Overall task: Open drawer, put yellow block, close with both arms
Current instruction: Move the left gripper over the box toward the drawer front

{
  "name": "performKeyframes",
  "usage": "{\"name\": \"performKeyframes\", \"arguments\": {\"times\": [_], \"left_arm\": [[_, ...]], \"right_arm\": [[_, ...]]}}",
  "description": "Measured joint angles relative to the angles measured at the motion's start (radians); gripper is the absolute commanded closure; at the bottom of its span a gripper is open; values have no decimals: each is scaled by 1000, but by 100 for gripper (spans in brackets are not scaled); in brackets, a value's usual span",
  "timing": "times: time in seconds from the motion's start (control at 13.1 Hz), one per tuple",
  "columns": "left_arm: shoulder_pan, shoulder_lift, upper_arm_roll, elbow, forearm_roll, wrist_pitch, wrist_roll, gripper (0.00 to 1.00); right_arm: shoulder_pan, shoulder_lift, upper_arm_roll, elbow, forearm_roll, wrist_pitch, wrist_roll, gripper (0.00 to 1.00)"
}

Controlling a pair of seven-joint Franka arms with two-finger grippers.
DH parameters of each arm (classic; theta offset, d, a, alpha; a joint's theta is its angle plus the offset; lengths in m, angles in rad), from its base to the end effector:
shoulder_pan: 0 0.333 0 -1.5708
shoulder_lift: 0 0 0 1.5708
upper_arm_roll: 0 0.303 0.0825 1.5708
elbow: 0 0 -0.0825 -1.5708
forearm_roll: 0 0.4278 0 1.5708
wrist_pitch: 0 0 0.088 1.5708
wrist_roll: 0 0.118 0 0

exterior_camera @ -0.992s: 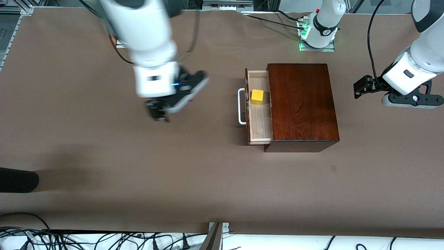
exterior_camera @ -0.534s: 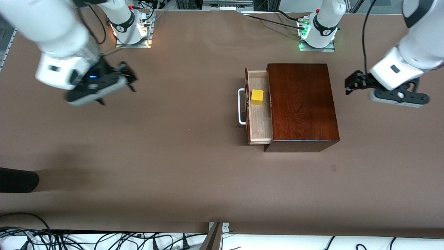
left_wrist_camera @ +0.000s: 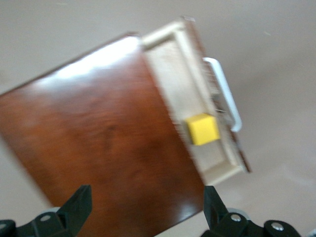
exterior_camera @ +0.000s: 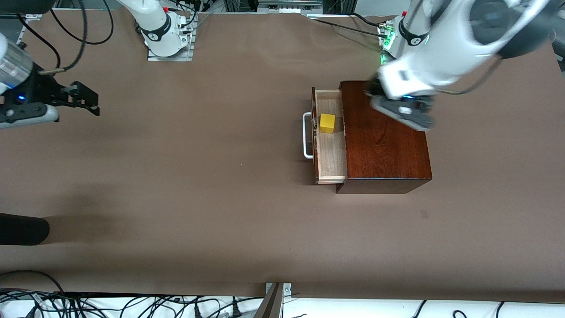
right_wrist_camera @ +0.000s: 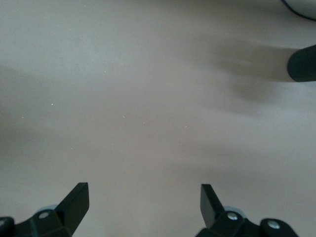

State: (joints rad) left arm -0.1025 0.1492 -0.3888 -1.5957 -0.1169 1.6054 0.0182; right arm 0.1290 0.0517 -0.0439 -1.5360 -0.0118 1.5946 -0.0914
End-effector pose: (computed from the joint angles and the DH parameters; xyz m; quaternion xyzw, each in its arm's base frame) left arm 0.5561 -0.2988 0.5066 0.9636 -0.2448 -0.0825 0.0689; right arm 0.6138 0.0516 0.5892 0.9961 0.0883 0.0035 0.0070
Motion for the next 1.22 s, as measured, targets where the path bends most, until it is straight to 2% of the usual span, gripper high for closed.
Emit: {"name": "performKeyframes", "arguments": {"times": [0.15,0.23,0.46,0.76,0.99,1.22], "left_arm": [[-11,69,-97,31,0,18,-5,0],[-23,106,-117,57,0,30,-4,0],[-98,202,-125,130,0,121,0,0],[-196,283,-125,138,17,305,12,0],[-263,347,-126,141,104,404,48,0],[-366,426,-127,141,310,503,77,0]], "right_arm": [[1,-10,-1,-1,0,-6,1,0],[1,-11,0,-1,1,-8,2,0],[2,-11,-2,-6,38,-9,21,0],[6,-7,1,-10,47,-15,81,0],[18,0,5,-10,41,-31,90,0],[19,6,4,-10,40,-31,90,0]]}}
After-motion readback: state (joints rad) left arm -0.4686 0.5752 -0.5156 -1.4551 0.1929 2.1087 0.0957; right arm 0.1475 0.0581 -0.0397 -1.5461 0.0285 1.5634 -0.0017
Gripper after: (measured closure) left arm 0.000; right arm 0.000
